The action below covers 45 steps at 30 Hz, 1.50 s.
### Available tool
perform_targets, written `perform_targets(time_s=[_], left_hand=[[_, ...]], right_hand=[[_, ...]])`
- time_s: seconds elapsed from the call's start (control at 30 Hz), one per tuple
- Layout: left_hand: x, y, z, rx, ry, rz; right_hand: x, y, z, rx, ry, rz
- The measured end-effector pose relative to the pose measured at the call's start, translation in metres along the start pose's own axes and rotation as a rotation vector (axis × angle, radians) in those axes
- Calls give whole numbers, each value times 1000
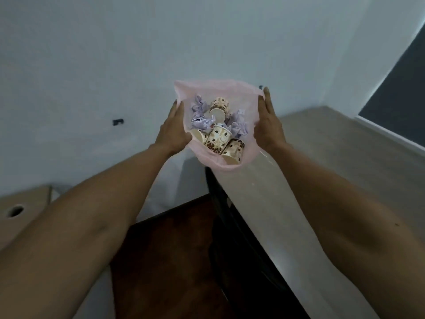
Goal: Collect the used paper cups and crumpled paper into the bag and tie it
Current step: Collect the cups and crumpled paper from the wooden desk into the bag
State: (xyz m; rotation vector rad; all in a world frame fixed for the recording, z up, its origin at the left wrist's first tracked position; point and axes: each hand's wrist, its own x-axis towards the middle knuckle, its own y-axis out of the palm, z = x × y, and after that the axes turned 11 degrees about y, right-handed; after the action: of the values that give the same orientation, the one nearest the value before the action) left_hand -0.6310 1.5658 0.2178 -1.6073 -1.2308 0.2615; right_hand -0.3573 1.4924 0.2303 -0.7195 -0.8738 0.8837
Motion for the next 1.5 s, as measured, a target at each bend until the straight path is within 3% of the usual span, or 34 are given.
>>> perform_targets(time_s=[0.33, 0.67, 0.83, 1.13, 1.5], left_hand=[[-164, -191, 195, 174, -278, -125], [-357, -299, 317, 295, -608, -201], [-427, -318, 364, 313, -744, -220], [-488, -341, 449, 322, -901, -220], [-519, -375, 568, 212, -869, -143]], right_hand=[[-42, 154, 269, 124, -299, 121], [-143, 287, 464, 245, -601, 328], [-184, 343, 532, 284, -717, 440], [-220, 433, 629, 225, -748, 650], [-245, 508, 693, 173, -657, 617]])
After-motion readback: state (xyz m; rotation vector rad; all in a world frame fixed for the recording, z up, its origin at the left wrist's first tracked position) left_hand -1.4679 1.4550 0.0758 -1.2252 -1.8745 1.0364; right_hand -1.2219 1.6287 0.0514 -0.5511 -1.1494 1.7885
